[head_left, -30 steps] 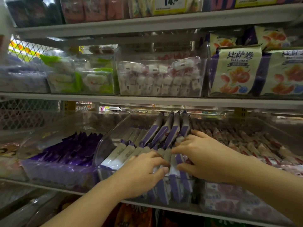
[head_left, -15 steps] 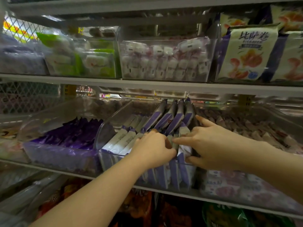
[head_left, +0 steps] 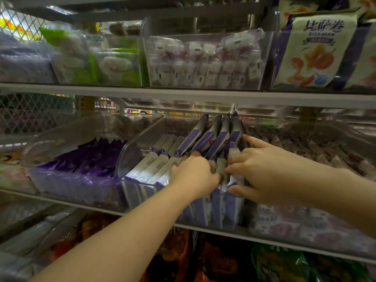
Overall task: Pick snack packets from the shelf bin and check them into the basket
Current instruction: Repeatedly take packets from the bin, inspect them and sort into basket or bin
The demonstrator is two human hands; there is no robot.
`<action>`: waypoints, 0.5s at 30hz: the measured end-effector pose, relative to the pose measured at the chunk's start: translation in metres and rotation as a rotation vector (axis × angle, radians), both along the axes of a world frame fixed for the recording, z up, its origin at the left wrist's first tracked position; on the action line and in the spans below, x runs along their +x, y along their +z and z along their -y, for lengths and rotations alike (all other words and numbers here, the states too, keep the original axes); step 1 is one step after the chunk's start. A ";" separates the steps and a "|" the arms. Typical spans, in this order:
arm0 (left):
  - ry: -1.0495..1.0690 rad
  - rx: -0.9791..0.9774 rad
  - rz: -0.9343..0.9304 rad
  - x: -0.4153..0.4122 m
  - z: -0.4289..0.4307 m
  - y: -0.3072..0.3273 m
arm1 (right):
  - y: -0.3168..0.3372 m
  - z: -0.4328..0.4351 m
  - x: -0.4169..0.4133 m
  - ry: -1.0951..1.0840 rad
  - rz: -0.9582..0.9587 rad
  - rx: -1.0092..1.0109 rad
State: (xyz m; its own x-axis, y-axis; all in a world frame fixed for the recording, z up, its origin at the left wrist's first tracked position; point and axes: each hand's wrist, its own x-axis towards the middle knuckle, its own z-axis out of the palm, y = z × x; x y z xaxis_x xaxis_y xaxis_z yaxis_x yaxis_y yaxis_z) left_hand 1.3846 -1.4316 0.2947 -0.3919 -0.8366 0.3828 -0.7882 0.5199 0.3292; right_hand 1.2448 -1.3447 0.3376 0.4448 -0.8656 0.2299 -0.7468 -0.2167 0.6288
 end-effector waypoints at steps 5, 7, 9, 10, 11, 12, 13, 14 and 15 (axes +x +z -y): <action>-0.003 -0.043 -0.069 0.002 0.002 -0.003 | -0.004 0.004 0.004 -0.026 -0.116 -0.030; -0.010 -0.062 -0.072 0.003 0.001 -0.005 | -0.004 0.010 0.006 -0.026 -0.155 -0.040; -0.012 -0.080 -0.072 0.003 0.001 -0.006 | -0.005 0.017 0.008 -0.023 -0.155 -0.044; -0.011 -0.080 -0.068 0.003 0.000 -0.006 | -0.006 0.018 0.009 -0.021 -0.142 -0.047; -0.011 -0.081 -0.059 0.003 0.000 -0.007 | -0.007 0.018 0.009 -0.017 -0.129 -0.047; -0.011 -0.081 -0.041 0.004 -0.001 -0.006 | -0.009 0.017 0.008 -0.004 -0.115 -0.042; -0.011 -0.086 -0.017 0.004 -0.001 -0.006 | -0.011 0.015 0.007 0.026 -0.108 -0.034; -0.012 -0.095 0.006 0.006 -0.002 -0.005 | -0.013 0.013 0.005 0.051 -0.108 -0.025; -0.017 -0.118 0.014 0.007 -0.003 -0.004 | -0.011 0.010 0.004 0.070 -0.099 -0.004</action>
State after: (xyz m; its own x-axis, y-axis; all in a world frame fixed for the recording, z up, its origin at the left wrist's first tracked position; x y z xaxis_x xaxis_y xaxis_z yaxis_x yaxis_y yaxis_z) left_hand 1.3920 -1.4284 0.2910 -0.4115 -0.7793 0.4726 -0.7830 0.5677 0.2543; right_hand 1.2491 -1.3551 0.3262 0.5247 -0.8308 0.1856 -0.6640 -0.2631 0.6999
